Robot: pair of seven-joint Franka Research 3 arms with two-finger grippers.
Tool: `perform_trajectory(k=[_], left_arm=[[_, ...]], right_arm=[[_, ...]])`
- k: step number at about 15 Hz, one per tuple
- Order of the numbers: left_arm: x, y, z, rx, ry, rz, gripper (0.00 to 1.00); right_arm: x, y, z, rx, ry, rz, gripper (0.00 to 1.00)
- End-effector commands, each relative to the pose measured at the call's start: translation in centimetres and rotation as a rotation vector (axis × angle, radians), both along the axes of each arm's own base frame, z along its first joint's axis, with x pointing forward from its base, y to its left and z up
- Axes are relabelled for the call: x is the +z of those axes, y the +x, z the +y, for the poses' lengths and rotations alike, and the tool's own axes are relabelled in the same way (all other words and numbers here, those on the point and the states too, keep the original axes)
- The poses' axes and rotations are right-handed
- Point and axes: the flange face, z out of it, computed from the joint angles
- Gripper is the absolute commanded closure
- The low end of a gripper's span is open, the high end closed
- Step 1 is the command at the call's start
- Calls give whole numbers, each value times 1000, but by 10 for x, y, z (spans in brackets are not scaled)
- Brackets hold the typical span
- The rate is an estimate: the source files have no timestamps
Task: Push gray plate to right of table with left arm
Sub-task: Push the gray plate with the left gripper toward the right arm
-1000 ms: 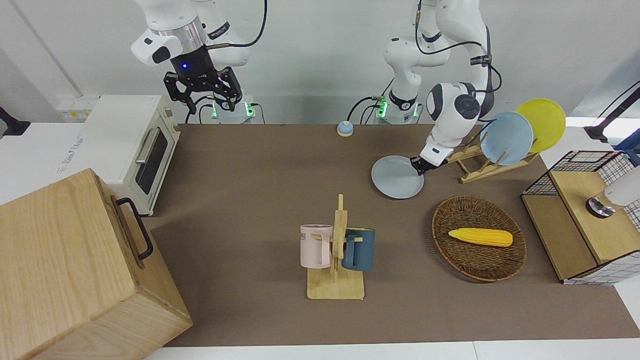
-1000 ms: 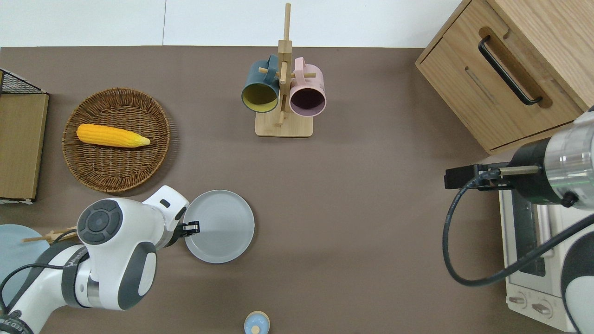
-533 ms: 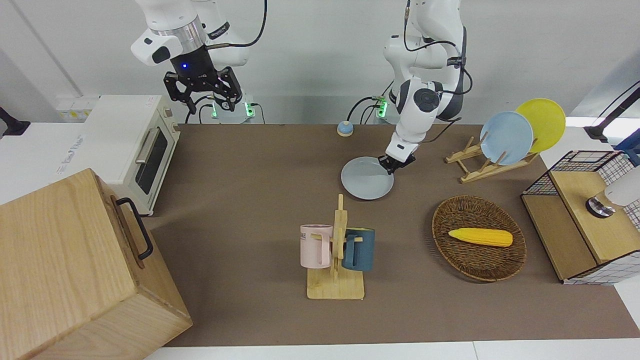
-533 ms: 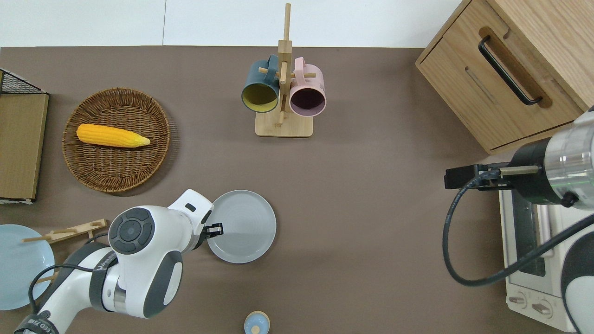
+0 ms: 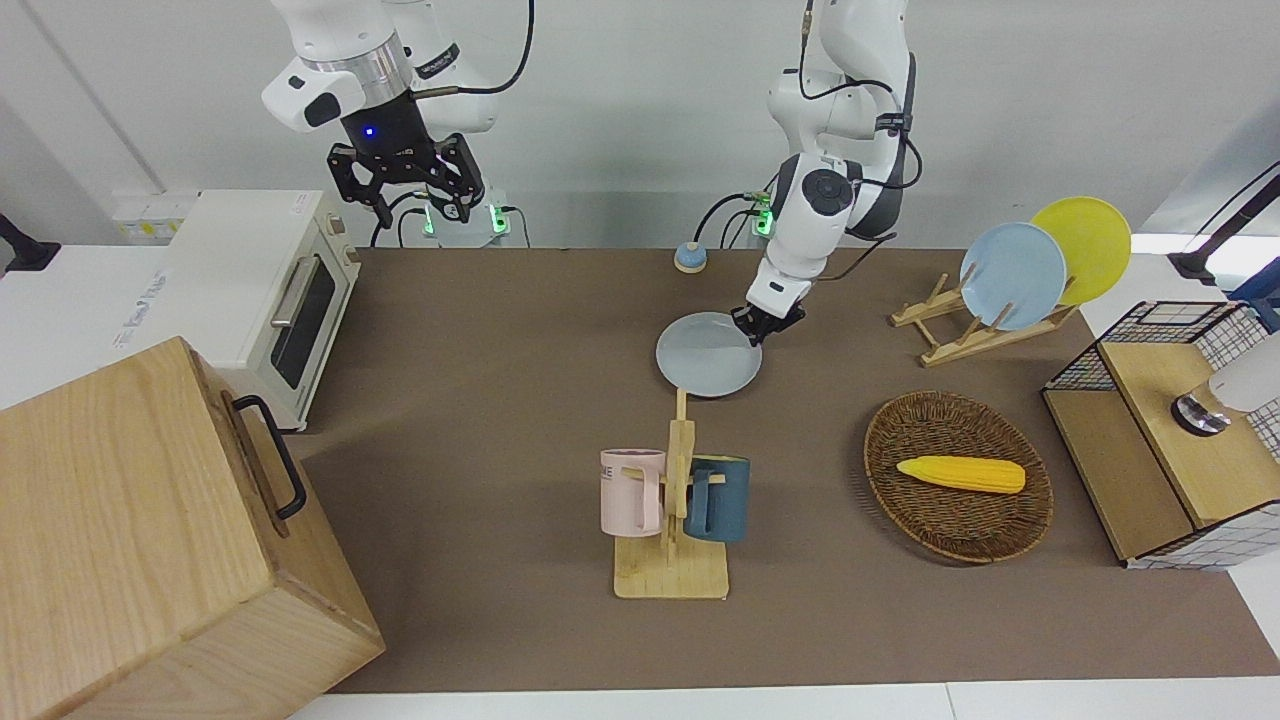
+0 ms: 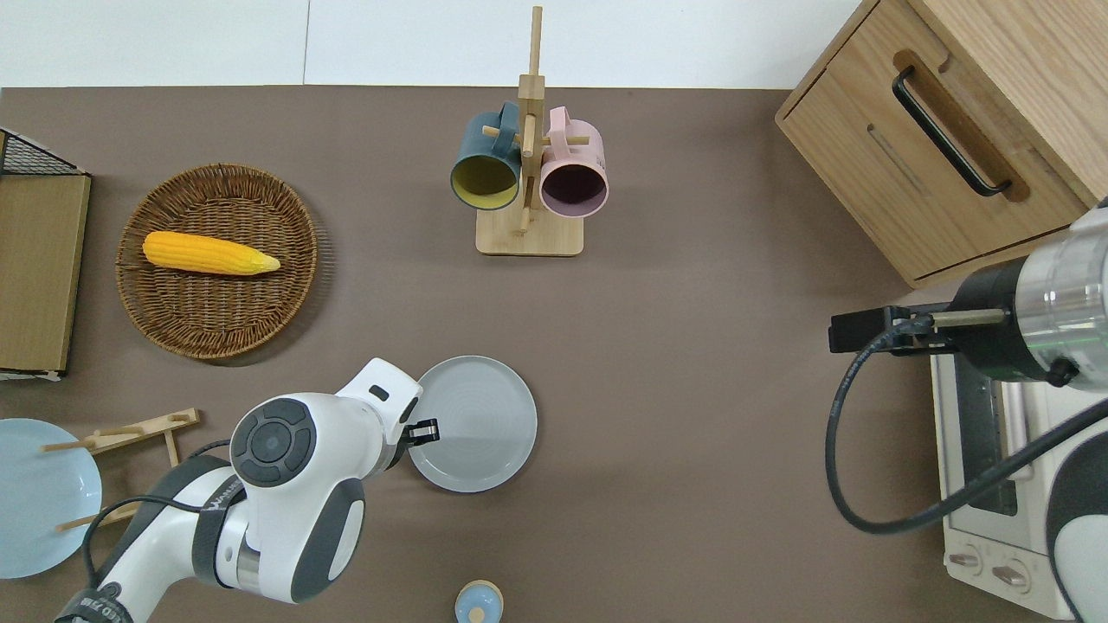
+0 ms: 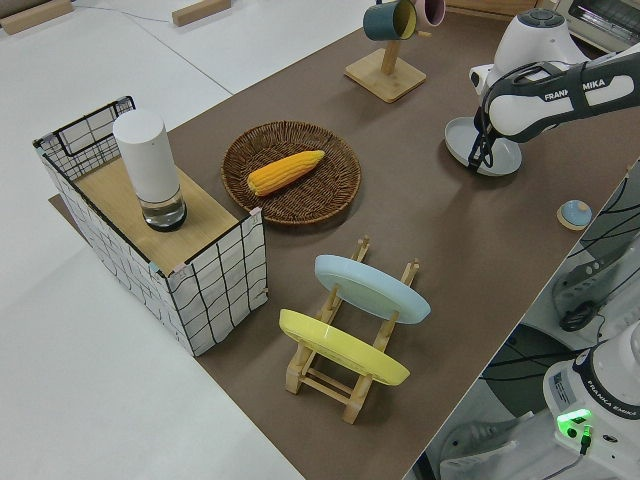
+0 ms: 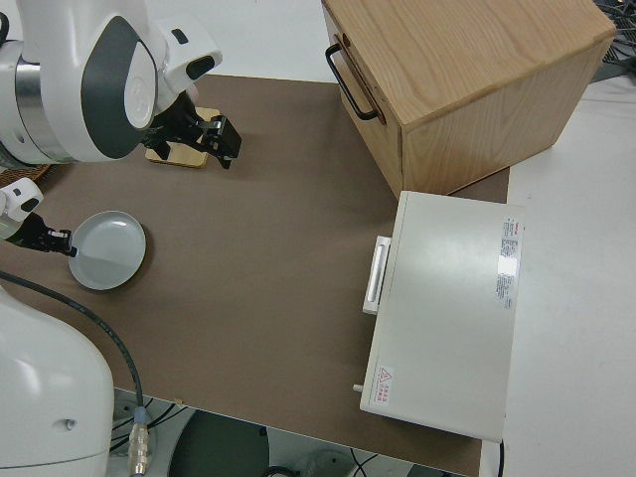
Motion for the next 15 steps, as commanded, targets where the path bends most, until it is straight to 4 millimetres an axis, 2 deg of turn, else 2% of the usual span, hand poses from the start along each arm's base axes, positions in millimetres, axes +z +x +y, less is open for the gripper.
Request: perform_trajectory(k=[1, 4, 6, 9, 11, 13, 15], left_arm=[[-12, -10, -13, 13, -6, -4, 1000], [-17, -14, -25, -6, -5, -1, 1000], [-18, -22, -40, 6, -5, 2, 1000], [-30, -28, -60, 30, -15, -7, 1000], [-32, -26, -70, 45, -19, -3, 1000], [-31, -26, -78, 51, -25, -2, 1000], [-24, -29, -99, 71, -42, -8, 1000]], right_arm=[[3, 1, 0, -2, 18, 0, 5], [3, 1, -1, -4, 18, 0, 5], [3, 1, 0, -2, 18, 0, 5], [3, 1, -1, -4, 18, 0, 5], [3, 1, -1, -4, 18, 0, 5], [3, 1, -1, -4, 18, 0, 5], [3, 1, 0, -2, 18, 0, 5]])
